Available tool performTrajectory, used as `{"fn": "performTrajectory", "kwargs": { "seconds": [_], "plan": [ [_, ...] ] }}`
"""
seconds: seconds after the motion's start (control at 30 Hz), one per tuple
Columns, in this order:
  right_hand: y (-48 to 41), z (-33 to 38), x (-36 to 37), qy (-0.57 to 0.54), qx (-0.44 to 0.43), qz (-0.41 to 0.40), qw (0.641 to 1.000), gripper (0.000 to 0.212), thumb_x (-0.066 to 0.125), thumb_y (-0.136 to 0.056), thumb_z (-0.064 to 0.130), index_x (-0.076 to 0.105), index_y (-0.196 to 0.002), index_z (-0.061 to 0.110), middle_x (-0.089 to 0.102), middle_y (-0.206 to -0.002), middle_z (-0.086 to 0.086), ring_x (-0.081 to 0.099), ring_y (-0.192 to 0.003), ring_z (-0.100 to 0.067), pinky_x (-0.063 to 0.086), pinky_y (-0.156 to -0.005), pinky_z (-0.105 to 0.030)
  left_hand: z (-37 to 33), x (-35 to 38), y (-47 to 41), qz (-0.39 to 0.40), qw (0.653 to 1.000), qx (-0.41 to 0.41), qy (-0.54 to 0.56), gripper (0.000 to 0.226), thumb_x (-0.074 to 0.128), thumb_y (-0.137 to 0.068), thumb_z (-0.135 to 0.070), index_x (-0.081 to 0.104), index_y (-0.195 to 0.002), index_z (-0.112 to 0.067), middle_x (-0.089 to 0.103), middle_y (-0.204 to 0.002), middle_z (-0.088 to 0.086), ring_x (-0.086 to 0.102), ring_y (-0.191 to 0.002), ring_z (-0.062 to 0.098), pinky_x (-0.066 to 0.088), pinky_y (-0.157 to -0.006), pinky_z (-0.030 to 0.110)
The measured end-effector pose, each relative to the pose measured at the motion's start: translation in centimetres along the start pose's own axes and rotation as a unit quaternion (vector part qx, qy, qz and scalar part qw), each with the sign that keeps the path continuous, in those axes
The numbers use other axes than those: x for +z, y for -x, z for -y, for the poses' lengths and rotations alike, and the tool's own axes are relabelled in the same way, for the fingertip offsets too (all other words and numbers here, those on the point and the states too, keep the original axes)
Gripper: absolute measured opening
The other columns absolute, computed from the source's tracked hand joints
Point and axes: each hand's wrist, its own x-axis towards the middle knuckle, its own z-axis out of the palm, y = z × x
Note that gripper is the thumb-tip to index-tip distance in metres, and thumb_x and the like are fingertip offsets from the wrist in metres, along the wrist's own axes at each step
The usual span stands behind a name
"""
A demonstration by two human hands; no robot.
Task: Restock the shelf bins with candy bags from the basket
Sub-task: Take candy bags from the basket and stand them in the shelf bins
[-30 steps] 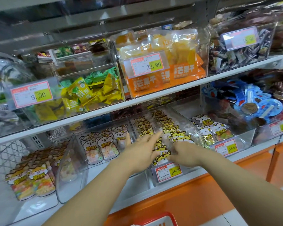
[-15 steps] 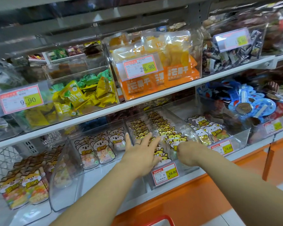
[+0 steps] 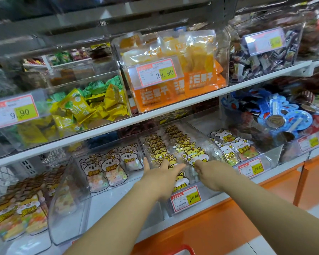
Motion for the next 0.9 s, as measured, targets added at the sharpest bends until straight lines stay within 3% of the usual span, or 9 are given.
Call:
{"fn": "performTrajectory", "kwargs": {
  "seconds": [0.1, 0.2, 0.27, 0.33, 0.43, 0.53, 0.7, 0.8, 0.9],
  "plan": [
    [0.1, -0.1, -0.3, -0.007, 0.002, 0.018, 1.000, 0.028, 0.036, -0.102, 0.023, 0.054, -0.124, 0.019, 0.063, -0.124, -0.011, 0.061, -0.109, -0.032, 0.048, -0.084, -0.038, -0.1, -0.2, 0.2, 0.027, 0.999, -0.009, 0.022, 0.079, 0.044, -0.101, -0.016, -0.004, -0.152, -0.052, 0.018, -0.158, 0.011, 0.051, -0.127, 0.038, -0.018, -0.112, 0.070],
    [0.5, -0.1, -1.2, -0.043, 0.005, 0.000, 0.999, 0.024, 0.042, -0.097, 0.017, 0.061, -0.111, 0.020, 0.067, -0.115, -0.009, 0.064, -0.100, -0.029, 0.050, -0.080, -0.034, 0.2, -0.4, 0.5, 0.002, 0.993, 0.009, 0.119, 0.081, 0.051, -0.101, -0.029, -0.007, -0.151, -0.057, 0.013, -0.162, -0.001, 0.054, -0.126, 0.029, -0.020, -0.113, 0.067],
    [1.0, 0.0, -2.1, -0.090, -0.003, -0.027, 0.996, 0.027, 0.045, -0.093, 0.014, 0.065, -0.110, 0.021, 0.069, -0.112, -0.007, 0.064, -0.098, -0.028, 0.054, -0.083, -0.035, 0.5, -0.3, 1.2, -0.046, 0.982, 0.009, 0.182, 0.079, 0.059, -0.098, -0.039, 0.002, -0.149, -0.060, 0.015, -0.160, -0.011, 0.050, -0.132, 0.020, -0.018, -0.115, 0.065],
    [1.7, 0.5, -3.1, -0.147, -0.025, -0.036, 0.988, 0.030, 0.048, -0.091, 0.015, 0.068, -0.112, 0.019, 0.071, -0.109, -0.006, 0.065, -0.098, -0.026, 0.055, -0.085, -0.036, 1.0, 0.2, 2.1, -0.110, 0.973, -0.009, 0.201, 0.061, 0.061, -0.094, -0.050, 0.023, -0.141, -0.053, 0.025, -0.151, -0.016, 0.046, -0.135, 0.014, -0.014, -0.117, 0.064],
    [2.4, 1.4, -3.8, -0.192, -0.052, -0.009, 0.980, 0.026, 0.050, -0.090, 0.017, 0.070, -0.106, 0.013, 0.072, -0.099, -0.008, 0.065, -0.090, -0.025, 0.054, -0.075, -0.032, 1.2, 0.9, 3.1, -0.162, 0.978, -0.042, 0.126, 0.042, 0.047, -0.095, -0.064, 0.041, -0.125, -0.035, 0.033, -0.132, -0.015, 0.044, -0.131, 0.012, -0.013, -0.117, 0.065],
    [2.6, 1.7, -3.3, -0.205, -0.048, -0.019, 0.977, 0.013, 0.058, -0.088, 0.014, 0.068, -0.095, 0.014, 0.072, -0.089, -0.004, 0.066, -0.084, -0.022, 0.051, -0.069, -0.029, 0.9, 1.4, 3.5, -0.131, 0.990, -0.048, 0.029, 0.049, 0.030, -0.101, -0.062, 0.049, -0.127, -0.025, 0.032, -0.139, -0.007, 0.027, -0.141, 0.015, -0.012, -0.112, 0.071],
    [2.0, 2.5, -2.0, -0.201, -0.043, -0.054, 0.977, 0.004, 0.066, -0.090, 0.018, 0.067, -0.087, 0.019, 0.070, -0.087, 0.001, 0.066, -0.085, -0.018, 0.055, -0.077, -0.031, 0.5, 1.2, 2.9, -0.079, 0.994, -0.065, -0.044, 0.054, 0.027, -0.103, -0.058, 0.054, -0.134, -0.022, 0.031, -0.150, 0.001, 0.010, -0.150, 0.021, -0.018, -0.106, 0.076],
    [1.6, 2.5, -1.4, -0.202, -0.036, -0.037, 0.978, 0.008, 0.064, -0.093, 0.023, 0.060, -0.086, 0.020, 0.067, -0.091, 0.000, 0.063, -0.089, -0.022, 0.054, -0.081, -0.034, 0.3, 0.5, 2.4, -0.045, 0.992, -0.083, -0.081, 0.057, 0.027, -0.103, -0.058, 0.054, -0.137, -0.020, 0.035, -0.154, 0.005, 0.012, -0.152, 0.025, -0.025, -0.102, 0.074],
    [1.7, 1.7, -2.1, -0.197, -0.007, -0.037, 0.980, 0.028, 0.068, -0.090, 0.036, 0.060, -0.100, 0.012, 0.068, -0.096, -0.004, 0.062, -0.089, -0.023, 0.053, -0.077, -0.034, -0.1, -0.4, 2.3, -0.063, 0.991, -0.094, -0.071, 0.056, 0.038, -0.100, -0.060, 0.048, -0.136, -0.019, 0.043, -0.146, 0.004, 0.030, -0.144, 0.025, -0.021, -0.106, 0.075]
  ]
}}
